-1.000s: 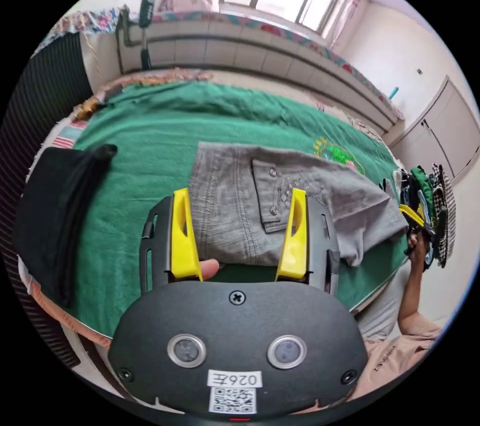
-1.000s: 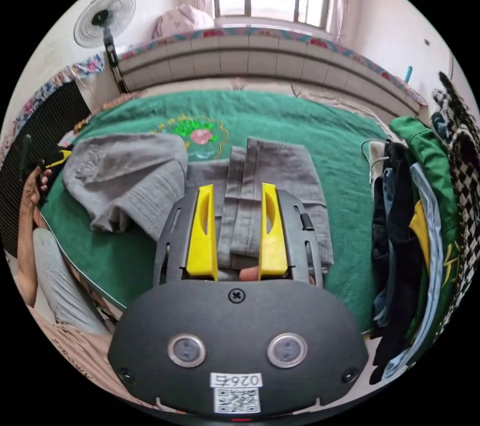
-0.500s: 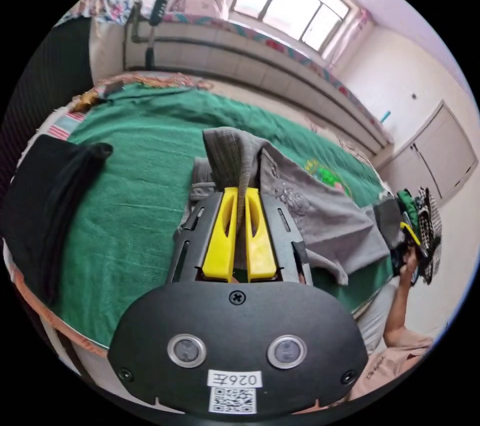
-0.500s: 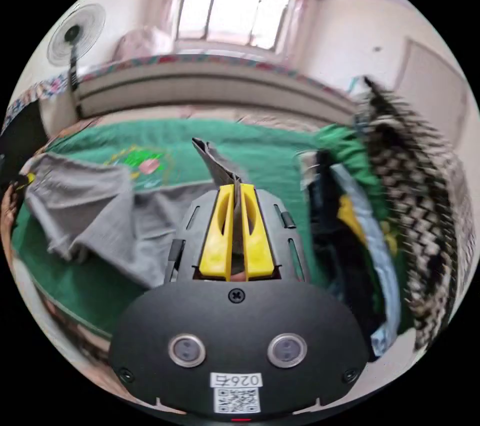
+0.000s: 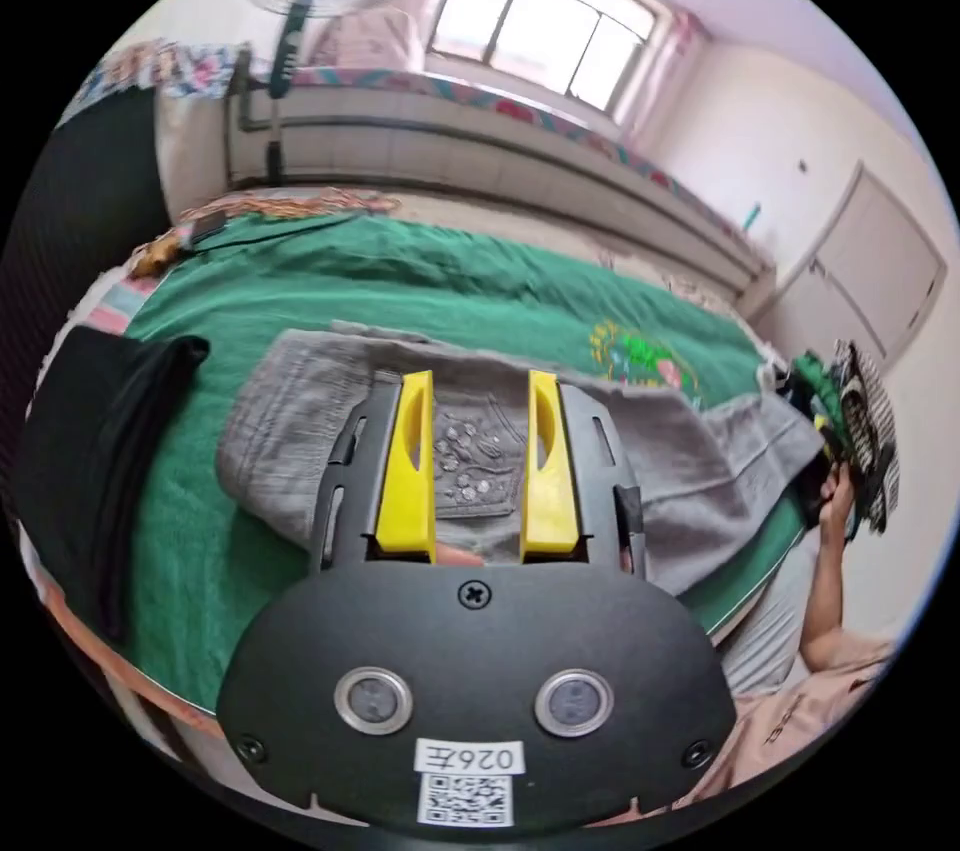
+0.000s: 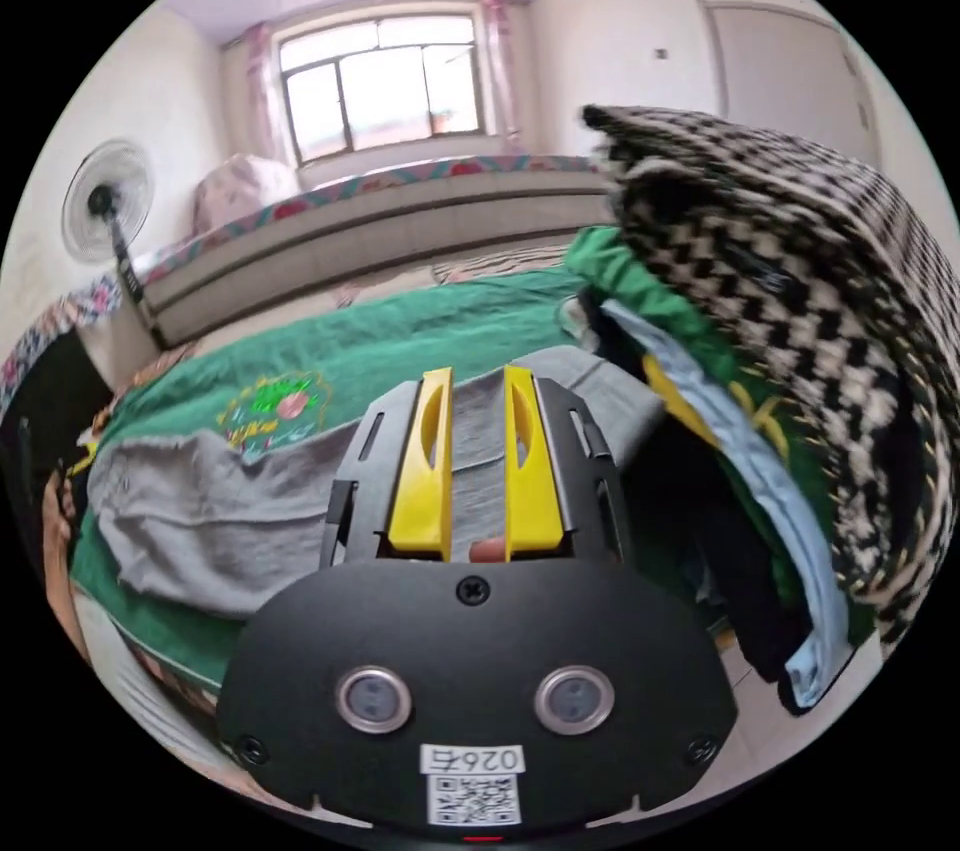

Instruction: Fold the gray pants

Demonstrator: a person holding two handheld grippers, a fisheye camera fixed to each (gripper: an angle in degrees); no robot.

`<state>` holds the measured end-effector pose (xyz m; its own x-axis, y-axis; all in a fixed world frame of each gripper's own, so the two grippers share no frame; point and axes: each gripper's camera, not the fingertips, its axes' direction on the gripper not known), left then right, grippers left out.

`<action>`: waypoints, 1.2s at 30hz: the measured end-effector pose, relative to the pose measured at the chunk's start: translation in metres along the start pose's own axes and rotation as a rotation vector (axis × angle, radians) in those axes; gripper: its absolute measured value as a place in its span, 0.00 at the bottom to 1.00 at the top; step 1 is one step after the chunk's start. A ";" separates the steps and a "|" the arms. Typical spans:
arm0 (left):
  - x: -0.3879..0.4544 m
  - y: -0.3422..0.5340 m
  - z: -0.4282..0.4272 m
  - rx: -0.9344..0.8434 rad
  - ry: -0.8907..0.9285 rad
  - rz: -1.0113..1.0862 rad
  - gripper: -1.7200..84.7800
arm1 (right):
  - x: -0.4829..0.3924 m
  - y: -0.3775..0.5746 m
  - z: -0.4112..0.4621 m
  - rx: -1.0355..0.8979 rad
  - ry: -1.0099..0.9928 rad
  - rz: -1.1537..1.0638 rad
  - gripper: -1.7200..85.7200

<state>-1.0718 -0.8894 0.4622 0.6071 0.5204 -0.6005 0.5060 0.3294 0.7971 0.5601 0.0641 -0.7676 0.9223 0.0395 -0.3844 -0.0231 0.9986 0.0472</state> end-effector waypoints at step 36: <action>0.006 -0.015 0.016 -0.020 0.445 0.391 0.01 | 0.036 0.021 0.069 -0.175 -0.601 -0.320 0.00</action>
<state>-1.0659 -0.9039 0.4454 0.4285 0.8853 -0.1808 0.2823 0.0589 0.9575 0.6193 0.0842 -0.7167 0.9465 -0.2326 0.2237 0.2696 0.9510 -0.1516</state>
